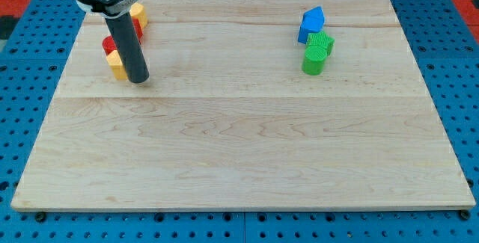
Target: Push the red circle slightly right
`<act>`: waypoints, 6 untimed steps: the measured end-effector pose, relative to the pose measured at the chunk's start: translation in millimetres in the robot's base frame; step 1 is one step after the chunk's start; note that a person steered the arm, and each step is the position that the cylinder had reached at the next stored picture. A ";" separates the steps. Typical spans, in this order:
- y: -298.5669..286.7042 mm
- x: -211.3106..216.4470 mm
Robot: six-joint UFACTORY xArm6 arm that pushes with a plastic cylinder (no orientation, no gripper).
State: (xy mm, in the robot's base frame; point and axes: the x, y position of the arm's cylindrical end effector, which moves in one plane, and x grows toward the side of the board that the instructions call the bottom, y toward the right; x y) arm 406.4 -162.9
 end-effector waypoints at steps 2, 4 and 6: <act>-10.4 31.2; -122.1 35.9; -108.2 -10.1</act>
State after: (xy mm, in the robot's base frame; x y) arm 396.3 -271.2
